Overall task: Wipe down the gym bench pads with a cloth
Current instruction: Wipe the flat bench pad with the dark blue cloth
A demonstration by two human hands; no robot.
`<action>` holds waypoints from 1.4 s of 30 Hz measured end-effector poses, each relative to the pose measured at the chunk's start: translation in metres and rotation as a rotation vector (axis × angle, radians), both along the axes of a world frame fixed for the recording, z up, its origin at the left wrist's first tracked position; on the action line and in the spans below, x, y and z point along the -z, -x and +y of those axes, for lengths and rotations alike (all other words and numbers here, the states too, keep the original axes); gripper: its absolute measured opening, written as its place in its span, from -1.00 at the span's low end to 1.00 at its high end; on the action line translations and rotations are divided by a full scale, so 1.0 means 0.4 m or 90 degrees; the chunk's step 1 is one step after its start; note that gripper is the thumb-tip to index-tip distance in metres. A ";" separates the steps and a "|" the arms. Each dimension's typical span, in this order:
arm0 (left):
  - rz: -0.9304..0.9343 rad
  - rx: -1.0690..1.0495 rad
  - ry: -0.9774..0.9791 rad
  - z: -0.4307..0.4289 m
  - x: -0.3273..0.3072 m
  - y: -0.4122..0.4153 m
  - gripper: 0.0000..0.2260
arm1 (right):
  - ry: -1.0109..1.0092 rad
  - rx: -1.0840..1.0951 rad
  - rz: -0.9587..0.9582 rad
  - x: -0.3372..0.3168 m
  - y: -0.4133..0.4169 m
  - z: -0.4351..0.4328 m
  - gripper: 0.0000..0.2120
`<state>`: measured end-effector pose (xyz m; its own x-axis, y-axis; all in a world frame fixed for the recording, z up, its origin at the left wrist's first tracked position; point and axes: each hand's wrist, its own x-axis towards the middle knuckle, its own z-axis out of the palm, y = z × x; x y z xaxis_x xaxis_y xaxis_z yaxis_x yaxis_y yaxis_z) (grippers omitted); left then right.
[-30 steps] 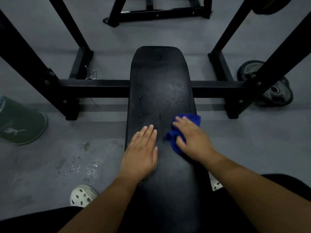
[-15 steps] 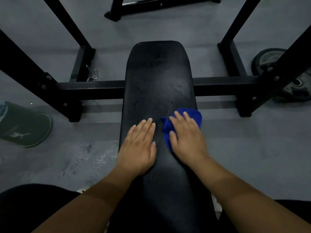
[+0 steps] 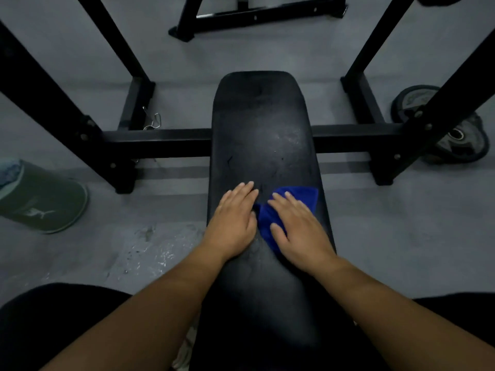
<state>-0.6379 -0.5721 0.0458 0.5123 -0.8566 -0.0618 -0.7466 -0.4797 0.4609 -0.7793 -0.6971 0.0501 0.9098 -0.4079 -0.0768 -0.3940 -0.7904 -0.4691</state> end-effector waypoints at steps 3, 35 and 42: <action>0.070 -0.063 0.066 0.059 -0.022 0.019 -0.49 | -0.145 0.046 0.002 -0.028 0.015 0.067 -0.39; -0.238 0.279 -0.145 0.218 -0.028 0.009 -0.42 | 0.107 0.112 -0.013 0.034 0.154 0.137 -0.50; -0.150 0.147 -0.134 -0.001 -0.057 0.047 -0.37 | 0.103 0.113 -0.019 0.044 0.159 0.134 -0.50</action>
<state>-0.6568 -0.5725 0.0686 0.3285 -0.9321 -0.1522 -0.9195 -0.3525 0.1740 -0.8427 -0.6434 0.0325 0.8233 -0.5668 0.0288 -0.5214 -0.7754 -0.3561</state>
